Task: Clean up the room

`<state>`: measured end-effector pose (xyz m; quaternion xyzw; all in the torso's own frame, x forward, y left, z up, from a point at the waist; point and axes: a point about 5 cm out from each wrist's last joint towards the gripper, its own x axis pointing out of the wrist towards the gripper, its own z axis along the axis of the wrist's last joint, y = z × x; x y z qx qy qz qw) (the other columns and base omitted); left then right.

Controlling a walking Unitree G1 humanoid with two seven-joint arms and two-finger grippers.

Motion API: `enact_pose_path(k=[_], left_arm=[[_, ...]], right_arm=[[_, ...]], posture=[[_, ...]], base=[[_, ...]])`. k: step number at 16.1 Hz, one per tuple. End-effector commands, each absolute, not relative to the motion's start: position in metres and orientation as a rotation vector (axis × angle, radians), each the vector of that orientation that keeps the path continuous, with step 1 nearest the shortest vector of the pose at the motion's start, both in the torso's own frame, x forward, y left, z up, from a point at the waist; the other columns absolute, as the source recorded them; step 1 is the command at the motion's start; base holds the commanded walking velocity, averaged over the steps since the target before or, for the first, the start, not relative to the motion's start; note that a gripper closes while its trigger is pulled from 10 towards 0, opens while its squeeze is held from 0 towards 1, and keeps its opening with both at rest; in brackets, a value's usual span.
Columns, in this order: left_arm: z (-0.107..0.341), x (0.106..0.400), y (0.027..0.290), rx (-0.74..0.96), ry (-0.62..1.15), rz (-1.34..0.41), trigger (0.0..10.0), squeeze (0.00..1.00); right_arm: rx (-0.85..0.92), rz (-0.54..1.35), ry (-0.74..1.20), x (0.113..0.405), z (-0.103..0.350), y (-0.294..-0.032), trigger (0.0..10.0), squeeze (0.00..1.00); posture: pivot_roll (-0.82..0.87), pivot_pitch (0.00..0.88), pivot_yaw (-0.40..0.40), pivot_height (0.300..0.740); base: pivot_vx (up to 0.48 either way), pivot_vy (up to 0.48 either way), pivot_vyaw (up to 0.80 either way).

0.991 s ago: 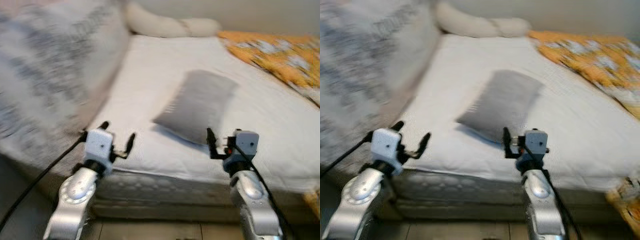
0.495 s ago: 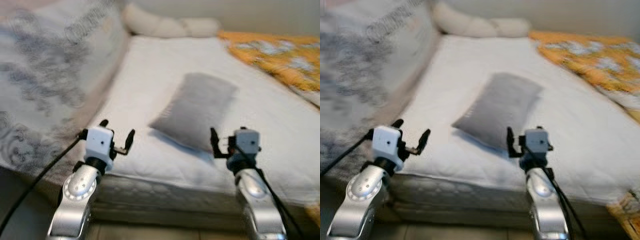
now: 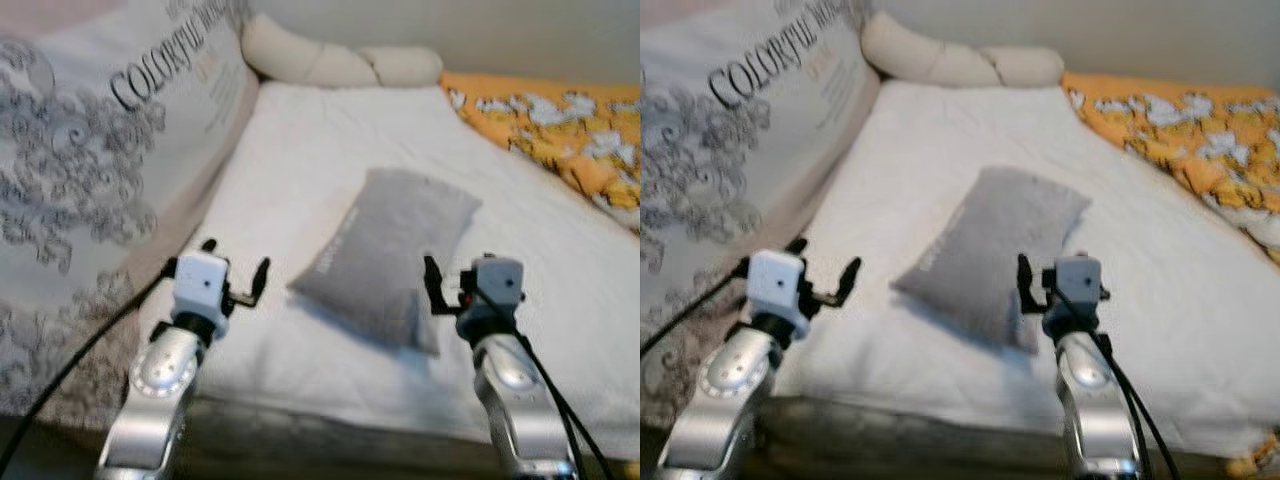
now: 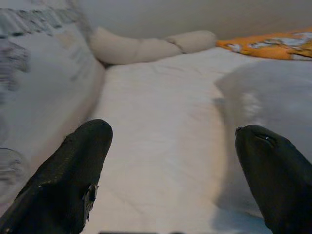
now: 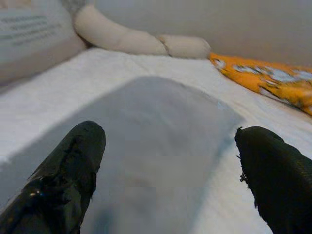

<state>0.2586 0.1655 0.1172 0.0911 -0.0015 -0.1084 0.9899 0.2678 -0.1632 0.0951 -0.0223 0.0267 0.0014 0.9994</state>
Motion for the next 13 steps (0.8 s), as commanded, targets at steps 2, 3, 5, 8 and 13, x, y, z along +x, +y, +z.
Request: enact_pose_path(k=[2, 3, 5, 8, 13], left_arm=[[0.117, 0.258, 0.171, 0.21, 0.006, -0.205, 10.0, 0.0], [0.117, 0.259, 0.172, 0.212, 0.006, -0.205, 10.0, 0.0], [0.118, 0.259, 0.172, 0.212, 0.005, -0.204, 10.0, 0.0], [0.118, 0.258, 0.17, 0.207, 0.009, -0.223, 10.0, 0.0], [0.113, 0.258, 0.167, 0.232, 0.032, -0.28, 10.0, 0.0]], right_arm=[[-0.025, 0.025, 0.053, 0.27, 0.097, -0.155, 10.0, 0.0], [-0.021, 0.023, 0.056, 0.27, 0.097, -0.156, 10.0, 0.0], [-0.016, 0.021, 0.058, 0.271, 0.097, -0.156, 10.0, 0.0], [0.052, 0.022, 0.109, 0.27, 0.092, -0.158, 10.0, 0.0], [0.143, -0.096, 0.134, 0.276, 0.09, -0.182, 10.0, 1.0]], posture=[[0.07, 0.0, -0.024, 0.74], [0.07, 0.0, -0.022, 0.74], [0.07, 0.0, -0.022, 0.74], [0.07, 0.0, -0.019, 0.74], [0.07, 0.0, -0.013, 0.74]], base=[[0.366, 0.0, 0.0], [0.36, 0.0, 0.0], [0.356, 0.0, 0.0], [0.0, 0.0, 0.0], [0.0, 0.0, 0.0]])
